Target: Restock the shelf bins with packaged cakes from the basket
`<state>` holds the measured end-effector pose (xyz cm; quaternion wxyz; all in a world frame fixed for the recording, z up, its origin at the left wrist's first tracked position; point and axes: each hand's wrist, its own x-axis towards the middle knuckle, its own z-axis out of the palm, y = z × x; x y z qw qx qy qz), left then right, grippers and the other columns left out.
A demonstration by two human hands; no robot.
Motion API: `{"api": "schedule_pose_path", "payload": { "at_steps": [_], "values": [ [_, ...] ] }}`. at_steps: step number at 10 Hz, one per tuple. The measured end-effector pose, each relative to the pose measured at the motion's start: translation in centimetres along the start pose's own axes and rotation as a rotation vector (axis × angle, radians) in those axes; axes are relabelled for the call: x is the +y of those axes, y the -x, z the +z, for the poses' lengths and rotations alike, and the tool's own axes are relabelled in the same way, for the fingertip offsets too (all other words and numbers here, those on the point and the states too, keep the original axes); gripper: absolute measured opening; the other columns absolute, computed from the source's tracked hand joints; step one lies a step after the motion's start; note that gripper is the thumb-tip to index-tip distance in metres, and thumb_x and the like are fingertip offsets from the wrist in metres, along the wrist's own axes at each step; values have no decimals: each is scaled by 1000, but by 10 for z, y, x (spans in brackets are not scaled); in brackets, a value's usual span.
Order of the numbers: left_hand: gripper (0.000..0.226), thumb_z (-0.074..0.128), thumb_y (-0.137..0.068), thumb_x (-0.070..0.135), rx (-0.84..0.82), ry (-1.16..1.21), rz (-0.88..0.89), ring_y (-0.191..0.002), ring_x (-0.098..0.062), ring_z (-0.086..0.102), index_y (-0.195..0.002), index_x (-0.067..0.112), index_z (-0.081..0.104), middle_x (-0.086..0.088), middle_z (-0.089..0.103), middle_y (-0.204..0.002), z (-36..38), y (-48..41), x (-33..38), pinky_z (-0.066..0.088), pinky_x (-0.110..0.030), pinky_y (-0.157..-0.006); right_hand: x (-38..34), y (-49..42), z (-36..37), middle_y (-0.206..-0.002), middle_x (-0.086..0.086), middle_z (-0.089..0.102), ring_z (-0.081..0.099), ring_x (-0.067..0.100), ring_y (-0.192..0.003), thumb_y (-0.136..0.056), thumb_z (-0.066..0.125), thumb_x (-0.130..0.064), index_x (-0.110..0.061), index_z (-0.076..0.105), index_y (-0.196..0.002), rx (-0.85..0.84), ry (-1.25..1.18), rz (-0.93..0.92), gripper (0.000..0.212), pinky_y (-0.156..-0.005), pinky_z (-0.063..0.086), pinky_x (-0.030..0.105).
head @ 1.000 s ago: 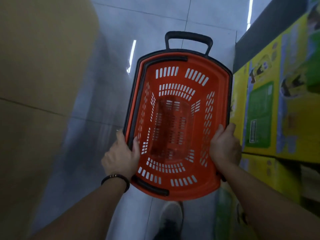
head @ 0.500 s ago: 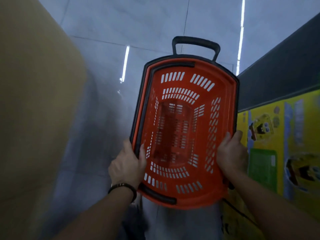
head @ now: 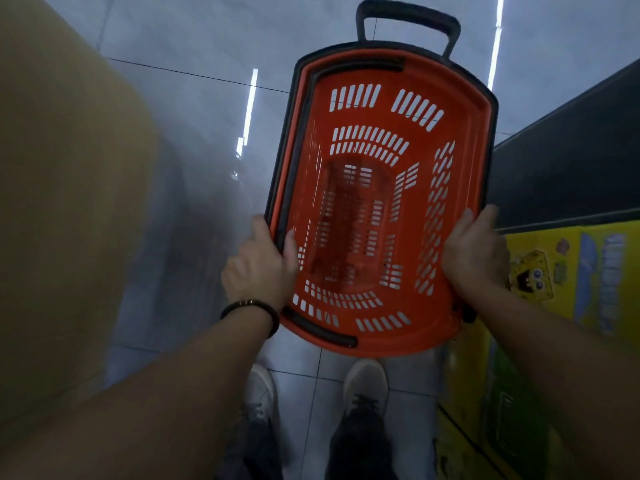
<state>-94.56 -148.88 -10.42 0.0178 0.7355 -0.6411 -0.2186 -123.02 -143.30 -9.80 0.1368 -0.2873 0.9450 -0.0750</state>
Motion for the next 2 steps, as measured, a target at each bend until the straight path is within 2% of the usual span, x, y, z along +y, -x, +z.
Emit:
{"api": "schedule_pose_path", "payload": {
  "at_steps": [1, 2],
  "values": [
    [40, 44, -102, 64, -35, 1, -1, -67, -25, 61, -114, 25, 38, 0, 64, -88, -4, -1, 2, 52, -38, -64, -3, -4, -6, -95, 16, 61, 53, 32, -75, -112, 27, -46, -10, 39, -131, -109, -50, 10, 42, -63, 37, 38],
    [54, 42, -102, 70, -161, -38, 37, -86, -29, 70, -131, 24, 38, -7, 67, -111, -16, 2, -2, 59, -46, -73, -6, -11, -21, -135, 29, 57, 61, 47, -109, -111, 31, -48, -14, 21, -154, -317, -66, 76, 55, -88, 45, 47]
  ]
}}
